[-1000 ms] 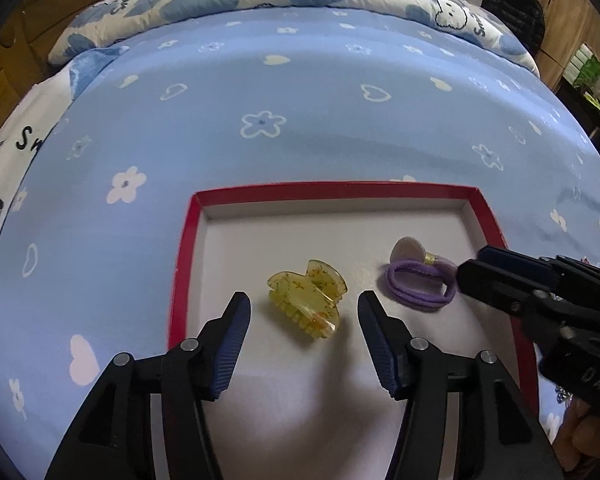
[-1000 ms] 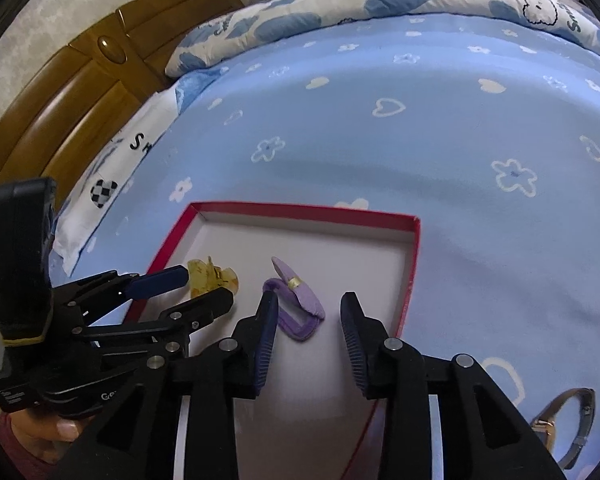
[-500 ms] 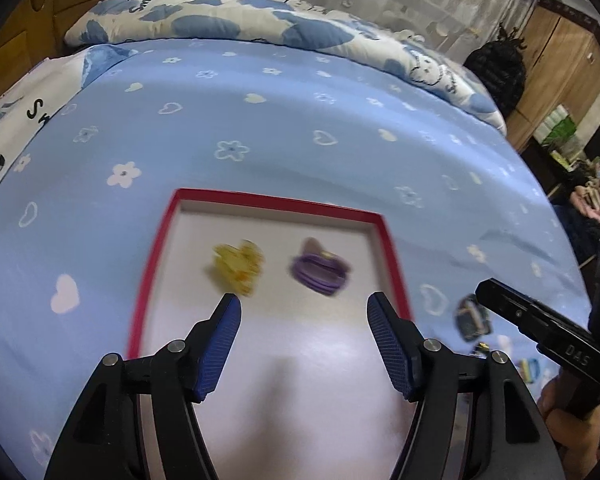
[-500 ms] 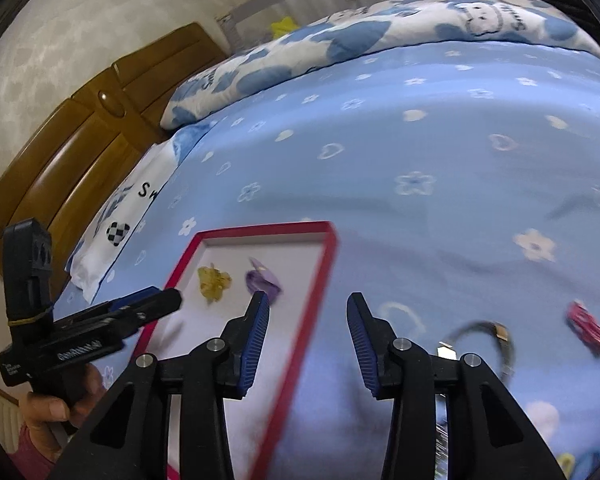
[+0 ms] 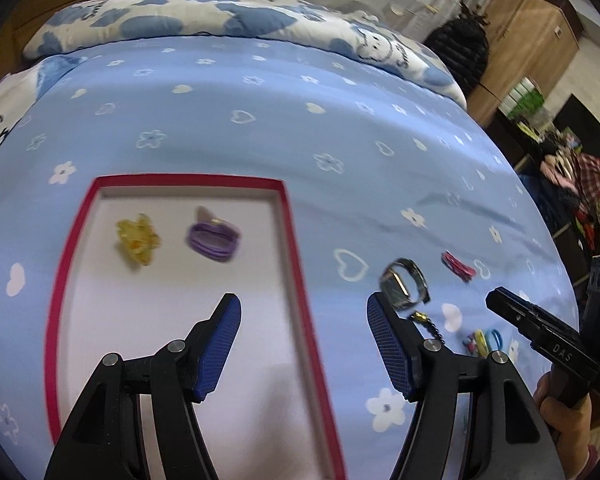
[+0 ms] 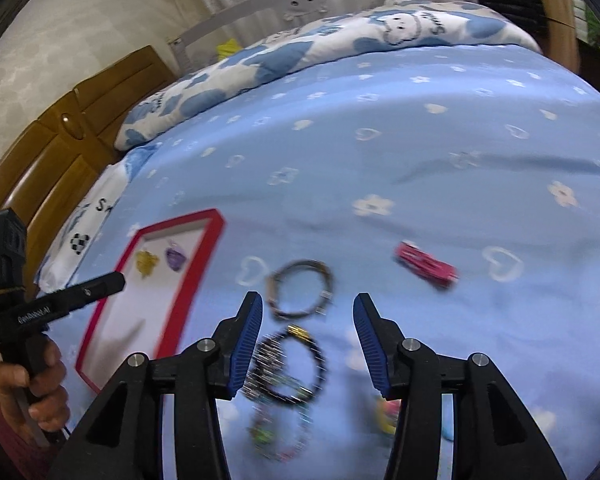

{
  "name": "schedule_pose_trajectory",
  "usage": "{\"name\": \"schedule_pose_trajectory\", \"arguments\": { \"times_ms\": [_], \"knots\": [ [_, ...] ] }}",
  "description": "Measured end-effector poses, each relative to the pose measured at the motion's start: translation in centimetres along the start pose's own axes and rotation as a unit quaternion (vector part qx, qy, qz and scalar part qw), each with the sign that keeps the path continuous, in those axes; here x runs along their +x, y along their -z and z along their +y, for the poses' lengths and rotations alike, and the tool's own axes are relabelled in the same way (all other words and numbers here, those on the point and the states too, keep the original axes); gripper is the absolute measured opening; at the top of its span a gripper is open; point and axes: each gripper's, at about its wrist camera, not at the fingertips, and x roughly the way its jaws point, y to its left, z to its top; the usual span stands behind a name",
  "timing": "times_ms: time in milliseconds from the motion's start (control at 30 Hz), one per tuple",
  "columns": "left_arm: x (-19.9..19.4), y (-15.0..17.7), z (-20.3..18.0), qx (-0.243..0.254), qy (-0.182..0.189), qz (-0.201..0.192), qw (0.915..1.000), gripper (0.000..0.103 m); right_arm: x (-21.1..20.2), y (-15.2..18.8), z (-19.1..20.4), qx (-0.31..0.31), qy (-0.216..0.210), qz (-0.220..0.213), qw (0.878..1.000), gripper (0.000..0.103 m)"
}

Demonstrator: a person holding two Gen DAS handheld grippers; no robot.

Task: Organize jewelry
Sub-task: 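Grasp the gold watch with the left tool while the right tool grasps the pink hair clip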

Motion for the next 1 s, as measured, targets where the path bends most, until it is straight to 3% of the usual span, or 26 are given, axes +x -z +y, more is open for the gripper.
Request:
{"name": "schedule_pose_trajectory", "arguments": {
  "times_ms": [400, 1000],
  "knots": [
    [4.0, -1.4, -6.2, 0.05, -0.005, 0.046, 0.9977, 0.065, -1.0, 0.4, -5.6, 0.022, 0.031, -0.002, 0.999, 0.05],
    [13.1, -3.4, -10.3, 0.066, -0.028, 0.101, 0.9923, 0.064, 4.1, -2.5, -6.6, -0.072, 0.053, 0.04, 0.995, 0.05]
  ]
}}
